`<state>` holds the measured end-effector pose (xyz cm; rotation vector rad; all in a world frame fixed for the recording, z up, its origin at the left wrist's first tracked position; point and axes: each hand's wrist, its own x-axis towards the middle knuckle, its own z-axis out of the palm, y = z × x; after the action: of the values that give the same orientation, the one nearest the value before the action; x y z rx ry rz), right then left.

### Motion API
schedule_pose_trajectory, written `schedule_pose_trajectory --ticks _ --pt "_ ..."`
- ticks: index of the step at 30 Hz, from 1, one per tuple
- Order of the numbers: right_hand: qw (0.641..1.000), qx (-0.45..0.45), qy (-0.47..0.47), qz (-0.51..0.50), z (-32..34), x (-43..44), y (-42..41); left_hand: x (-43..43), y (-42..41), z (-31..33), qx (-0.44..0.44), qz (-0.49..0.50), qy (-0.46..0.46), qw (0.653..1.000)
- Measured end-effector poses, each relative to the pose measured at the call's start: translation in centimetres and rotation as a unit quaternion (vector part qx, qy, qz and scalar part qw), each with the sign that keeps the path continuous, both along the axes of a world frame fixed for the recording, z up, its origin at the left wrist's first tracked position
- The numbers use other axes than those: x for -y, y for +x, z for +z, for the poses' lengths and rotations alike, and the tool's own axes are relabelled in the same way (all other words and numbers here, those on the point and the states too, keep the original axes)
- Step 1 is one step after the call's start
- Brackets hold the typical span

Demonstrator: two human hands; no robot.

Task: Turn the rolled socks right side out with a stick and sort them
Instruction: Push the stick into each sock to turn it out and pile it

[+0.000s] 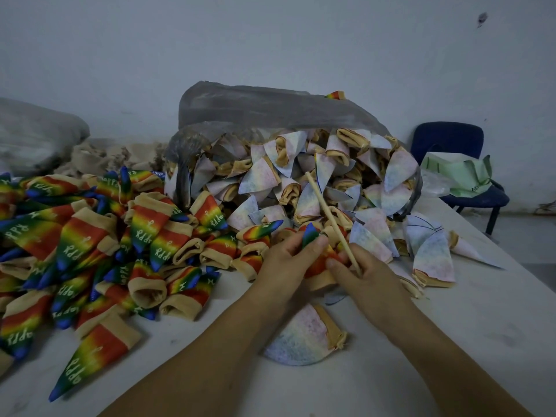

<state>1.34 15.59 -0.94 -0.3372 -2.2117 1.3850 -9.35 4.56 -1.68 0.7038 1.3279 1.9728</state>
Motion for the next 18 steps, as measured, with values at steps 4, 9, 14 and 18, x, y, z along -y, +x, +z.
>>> schedule_pose_trajectory --ticks 4,9,14,18 --pt "0.997 -0.011 -0.074 0.003 0.3 0.0 0.1 -0.2 0.1 0.0 0.129 -0.03 0.083 0.988" --pt "0.994 -0.032 -0.1 -0.012 0.6 0.4 -0.1 -0.5 0.0 0.1 0.136 0.021 0.084 0.987" --pt "0.995 -0.016 -0.102 -0.013 0.3 1.0 -0.2 -0.5 0.5 0.5 0.115 0.055 0.075 0.989" --pt "0.997 -0.011 -0.08 -0.001 -0.1 1.1 -0.4 -0.4 0.8 0.9 0.076 0.107 0.057 0.99"
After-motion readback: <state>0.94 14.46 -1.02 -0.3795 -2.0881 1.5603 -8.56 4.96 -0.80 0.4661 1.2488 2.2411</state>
